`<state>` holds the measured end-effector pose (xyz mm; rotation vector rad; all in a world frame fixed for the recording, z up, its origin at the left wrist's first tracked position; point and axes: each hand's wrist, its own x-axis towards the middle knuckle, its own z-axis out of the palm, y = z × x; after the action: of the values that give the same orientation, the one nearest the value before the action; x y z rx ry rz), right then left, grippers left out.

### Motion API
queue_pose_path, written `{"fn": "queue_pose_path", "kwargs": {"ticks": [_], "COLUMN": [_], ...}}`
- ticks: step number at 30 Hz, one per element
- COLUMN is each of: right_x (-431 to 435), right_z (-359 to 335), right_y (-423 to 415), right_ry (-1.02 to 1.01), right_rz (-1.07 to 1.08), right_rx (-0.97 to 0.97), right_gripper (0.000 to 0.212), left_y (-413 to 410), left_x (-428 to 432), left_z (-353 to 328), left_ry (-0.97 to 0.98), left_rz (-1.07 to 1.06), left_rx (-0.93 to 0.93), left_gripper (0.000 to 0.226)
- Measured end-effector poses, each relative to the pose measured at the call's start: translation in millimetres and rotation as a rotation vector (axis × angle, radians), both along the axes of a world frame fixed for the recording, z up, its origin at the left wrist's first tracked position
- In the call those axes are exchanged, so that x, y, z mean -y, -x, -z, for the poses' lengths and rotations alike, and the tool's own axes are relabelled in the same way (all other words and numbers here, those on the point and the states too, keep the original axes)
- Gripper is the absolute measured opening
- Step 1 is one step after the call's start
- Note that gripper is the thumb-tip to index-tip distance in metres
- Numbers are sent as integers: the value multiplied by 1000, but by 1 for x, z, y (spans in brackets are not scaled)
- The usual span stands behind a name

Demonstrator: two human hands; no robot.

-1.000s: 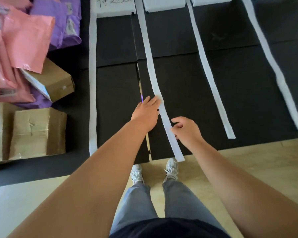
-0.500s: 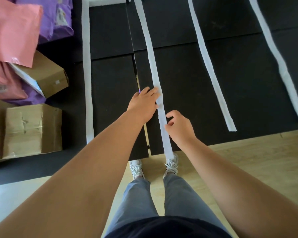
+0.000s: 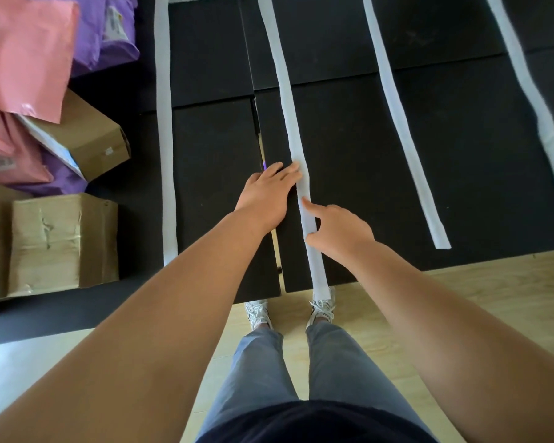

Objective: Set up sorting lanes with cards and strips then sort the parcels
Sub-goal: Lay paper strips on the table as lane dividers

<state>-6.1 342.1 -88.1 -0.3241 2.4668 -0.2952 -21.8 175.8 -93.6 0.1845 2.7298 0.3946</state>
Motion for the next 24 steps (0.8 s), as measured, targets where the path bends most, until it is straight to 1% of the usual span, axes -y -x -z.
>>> {"fn": "queue_pose_path", "kwargs": {"ticks": [3, 5, 8, 10, 13, 15, 18, 21, 24], "right_x": [-4, -3, 2, 3, -1, -4, -3, -3, -5], "right_z": [-5, -7, -7, -3, 4, 7, 5, 1, 0], "right_y": [12, 19, 28, 32, 30, 28, 37, 56, 82], "right_ry": [-20, -9, 34, 49, 106, 147, 207, 274, 332], "right_rz": [-35, -62, -223, -323, -288, -269, -233, -126, -68], "right_rx": [-3, -83, -269, -346, -353, -360, -294, -188, -225], "right_gripper": [63, 50, 38, 37, 41, 40, 26, 28, 31], "left_y": [8, 19, 34, 39, 40, 40, 41, 43, 51], "left_x": [-2, -1, 5, 8, 11, 11, 10, 11, 20], "left_z": [-7, -12, -13, -10, -7, -6, -7, -9, -16], "left_ry": [-51, -60, 39, 120, 147, 140, 151, 161, 179], "left_rz": [-44, -54, -15, 38, 62, 45, 26, -68, -140], "left_rx": [4, -24, -17, 33, 39, 28, -7, -39, -67], "left_gripper": [69, 67, 74, 77, 77, 77, 75, 80, 83]}}
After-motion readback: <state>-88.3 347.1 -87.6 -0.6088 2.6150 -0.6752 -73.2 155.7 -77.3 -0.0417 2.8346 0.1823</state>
